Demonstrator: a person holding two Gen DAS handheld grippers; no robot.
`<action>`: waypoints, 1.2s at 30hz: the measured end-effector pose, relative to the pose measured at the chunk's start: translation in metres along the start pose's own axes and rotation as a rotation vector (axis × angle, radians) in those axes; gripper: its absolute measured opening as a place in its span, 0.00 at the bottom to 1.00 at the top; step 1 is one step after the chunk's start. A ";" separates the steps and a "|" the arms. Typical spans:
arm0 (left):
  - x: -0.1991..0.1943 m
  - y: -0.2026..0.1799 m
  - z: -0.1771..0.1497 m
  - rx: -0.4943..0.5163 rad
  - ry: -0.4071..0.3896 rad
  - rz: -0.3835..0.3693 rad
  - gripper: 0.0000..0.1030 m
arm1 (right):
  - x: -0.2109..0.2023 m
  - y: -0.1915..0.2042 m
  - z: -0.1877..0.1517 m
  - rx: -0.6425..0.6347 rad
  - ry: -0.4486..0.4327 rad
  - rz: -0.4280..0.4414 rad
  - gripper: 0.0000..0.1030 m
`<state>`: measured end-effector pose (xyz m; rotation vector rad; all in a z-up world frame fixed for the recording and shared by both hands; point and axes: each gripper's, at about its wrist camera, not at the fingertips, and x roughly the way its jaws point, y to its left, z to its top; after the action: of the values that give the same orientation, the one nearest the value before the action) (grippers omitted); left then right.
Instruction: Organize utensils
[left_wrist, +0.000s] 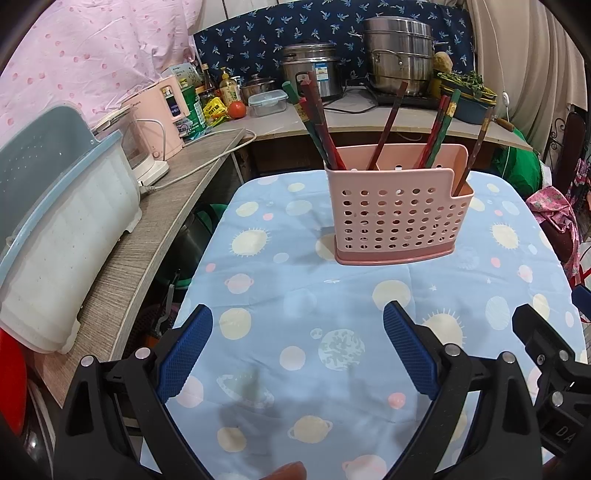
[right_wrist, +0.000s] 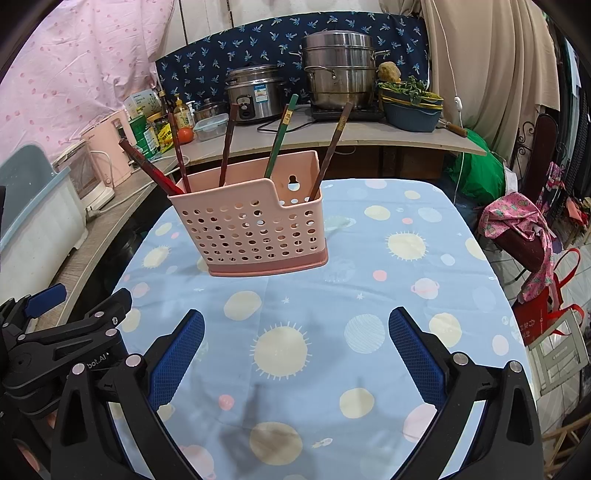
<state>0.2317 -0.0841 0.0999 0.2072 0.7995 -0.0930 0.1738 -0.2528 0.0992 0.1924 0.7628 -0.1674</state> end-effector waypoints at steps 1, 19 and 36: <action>0.000 0.000 0.000 0.001 -0.001 0.001 0.87 | 0.000 0.000 0.000 -0.001 -0.001 0.000 0.94; -0.001 -0.004 0.003 0.015 -0.001 0.011 0.87 | 0.007 0.000 0.003 -0.012 0.004 0.000 0.94; 0.010 -0.004 0.006 0.014 0.023 0.013 0.87 | 0.012 -0.003 0.002 -0.011 0.016 -0.002 0.94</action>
<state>0.2418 -0.0891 0.0963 0.2272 0.8201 -0.0837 0.1833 -0.2567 0.0922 0.1830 0.7799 -0.1641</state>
